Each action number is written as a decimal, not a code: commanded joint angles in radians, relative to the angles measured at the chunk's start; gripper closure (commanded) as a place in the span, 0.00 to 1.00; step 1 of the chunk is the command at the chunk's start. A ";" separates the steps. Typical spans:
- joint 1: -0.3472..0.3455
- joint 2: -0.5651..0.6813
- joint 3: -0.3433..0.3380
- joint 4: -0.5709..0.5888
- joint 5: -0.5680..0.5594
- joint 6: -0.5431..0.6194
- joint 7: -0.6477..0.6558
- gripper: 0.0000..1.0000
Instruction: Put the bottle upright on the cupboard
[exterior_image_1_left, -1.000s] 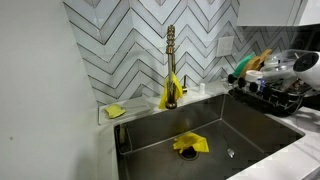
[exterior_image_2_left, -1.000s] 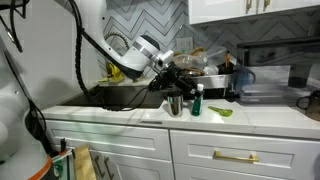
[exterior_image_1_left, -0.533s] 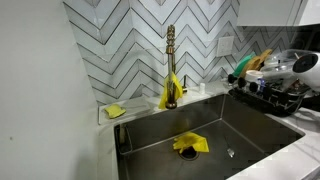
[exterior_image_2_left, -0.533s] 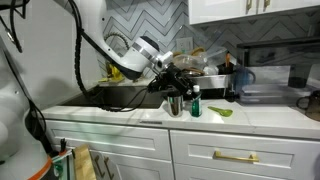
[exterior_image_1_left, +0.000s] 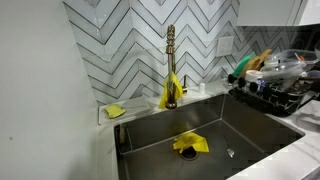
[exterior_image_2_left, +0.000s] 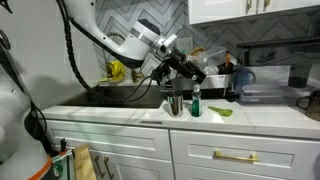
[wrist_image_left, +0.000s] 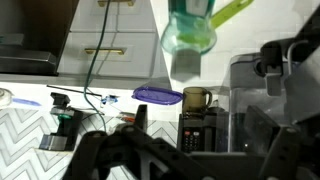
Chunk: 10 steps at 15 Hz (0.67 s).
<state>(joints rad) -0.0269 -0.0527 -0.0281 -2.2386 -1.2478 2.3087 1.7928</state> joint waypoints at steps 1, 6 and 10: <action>-0.039 -0.110 -0.064 -0.020 0.207 0.200 -0.225 0.00; 0.069 -0.162 -0.222 -0.044 0.626 0.314 -0.648 0.00; 0.232 -0.199 -0.347 -0.029 0.889 0.207 -0.980 0.00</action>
<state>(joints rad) 0.0856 -0.1988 -0.2860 -2.2515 -0.5083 2.5914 1.0074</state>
